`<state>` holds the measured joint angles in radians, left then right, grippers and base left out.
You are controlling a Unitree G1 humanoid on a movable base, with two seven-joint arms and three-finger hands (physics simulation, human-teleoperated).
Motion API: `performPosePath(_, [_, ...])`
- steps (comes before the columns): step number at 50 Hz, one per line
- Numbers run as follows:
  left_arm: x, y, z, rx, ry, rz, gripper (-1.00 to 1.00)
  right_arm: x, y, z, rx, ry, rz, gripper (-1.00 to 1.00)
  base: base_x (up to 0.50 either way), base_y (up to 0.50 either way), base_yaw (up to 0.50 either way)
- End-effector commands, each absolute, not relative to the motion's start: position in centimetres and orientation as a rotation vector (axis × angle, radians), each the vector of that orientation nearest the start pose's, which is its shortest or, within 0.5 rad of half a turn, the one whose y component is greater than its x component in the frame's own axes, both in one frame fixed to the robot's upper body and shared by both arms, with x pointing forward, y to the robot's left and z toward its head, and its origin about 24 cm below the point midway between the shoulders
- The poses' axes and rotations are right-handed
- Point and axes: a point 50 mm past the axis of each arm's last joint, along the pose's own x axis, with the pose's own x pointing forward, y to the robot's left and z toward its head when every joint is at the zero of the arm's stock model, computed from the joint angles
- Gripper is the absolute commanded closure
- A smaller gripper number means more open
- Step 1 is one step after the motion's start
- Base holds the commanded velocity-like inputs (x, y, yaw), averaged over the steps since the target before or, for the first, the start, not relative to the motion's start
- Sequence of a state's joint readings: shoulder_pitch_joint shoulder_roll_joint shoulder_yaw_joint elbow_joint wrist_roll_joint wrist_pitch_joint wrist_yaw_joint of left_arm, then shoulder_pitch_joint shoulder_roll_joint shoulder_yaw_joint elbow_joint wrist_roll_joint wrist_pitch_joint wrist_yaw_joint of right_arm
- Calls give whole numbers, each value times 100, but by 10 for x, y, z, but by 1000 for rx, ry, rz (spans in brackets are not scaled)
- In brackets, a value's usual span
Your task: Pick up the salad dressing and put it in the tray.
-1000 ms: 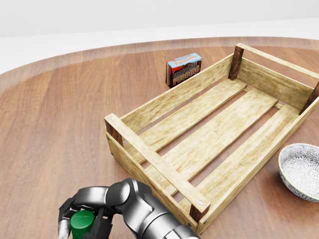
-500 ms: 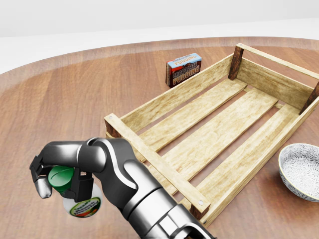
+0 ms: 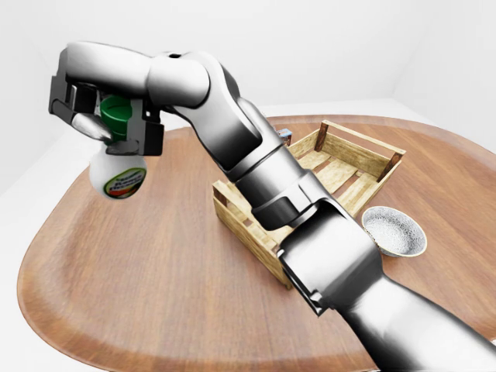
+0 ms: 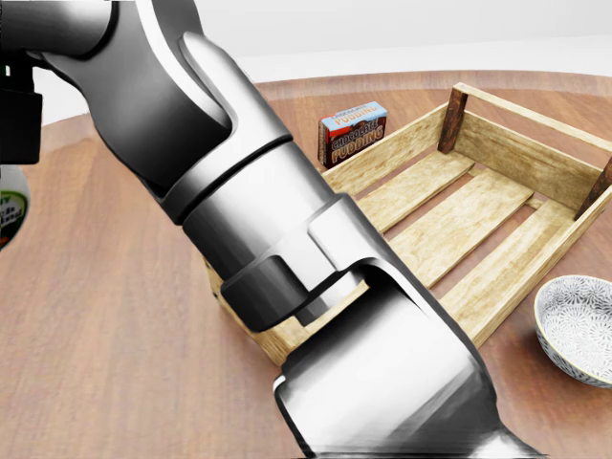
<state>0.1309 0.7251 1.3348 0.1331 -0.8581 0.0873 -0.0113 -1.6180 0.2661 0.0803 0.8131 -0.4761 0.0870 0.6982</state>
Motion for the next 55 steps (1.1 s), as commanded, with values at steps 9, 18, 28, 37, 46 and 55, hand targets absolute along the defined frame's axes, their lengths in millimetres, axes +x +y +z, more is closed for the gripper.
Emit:
performPosePath(9, [50,477,220,-158,-690,1032,-100,359,-3,421,-738,-488,792,100,0,0,0])
performPosePath(18, [50,474,223,-153,-705,1026,-100,377,-57,406,-800,-458,636,100,0,0,0])
performPosePath(28, [51,476,221,-153,-693,1026,-100,387,-103,395,-874,-380,492,100,0,0,0])
performPosePath(37, [52,475,220,-154,-692,1025,-100,409,-156,344,-798,-157,422,100,0,0,0])
performPosePath(46, [55,474,219,-155,-687,1020,-100,419,-173,310,-738,5,428,100,0,0,0])
performPosePath(55, [52,477,218,-157,-679,1029,-100,424,-179,270,-688,133,445,100,0,0,0])
